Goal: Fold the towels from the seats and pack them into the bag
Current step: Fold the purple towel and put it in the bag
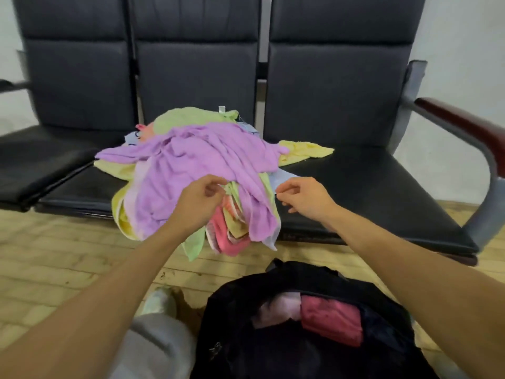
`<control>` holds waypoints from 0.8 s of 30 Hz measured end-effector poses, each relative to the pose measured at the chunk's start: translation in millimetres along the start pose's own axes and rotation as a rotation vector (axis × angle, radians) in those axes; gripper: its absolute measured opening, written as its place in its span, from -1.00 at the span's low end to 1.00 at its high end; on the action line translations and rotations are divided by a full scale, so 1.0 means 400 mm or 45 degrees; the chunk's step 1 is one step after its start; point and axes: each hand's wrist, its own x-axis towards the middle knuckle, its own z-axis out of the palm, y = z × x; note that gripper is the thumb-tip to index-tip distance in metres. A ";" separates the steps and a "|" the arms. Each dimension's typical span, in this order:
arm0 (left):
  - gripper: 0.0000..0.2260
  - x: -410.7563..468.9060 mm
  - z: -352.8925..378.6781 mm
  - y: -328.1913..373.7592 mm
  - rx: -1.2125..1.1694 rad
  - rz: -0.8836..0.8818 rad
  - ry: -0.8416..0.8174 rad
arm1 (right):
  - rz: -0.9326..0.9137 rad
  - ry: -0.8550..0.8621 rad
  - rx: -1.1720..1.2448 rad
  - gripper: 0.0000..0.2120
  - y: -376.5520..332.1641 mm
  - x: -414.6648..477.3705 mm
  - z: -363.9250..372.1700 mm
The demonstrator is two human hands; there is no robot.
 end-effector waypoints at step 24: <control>-0.81 -0.014 0.149 0.120 -0.551 -0.301 -0.104 | -0.063 0.134 0.782 -0.85 0.048 -0.032 -0.090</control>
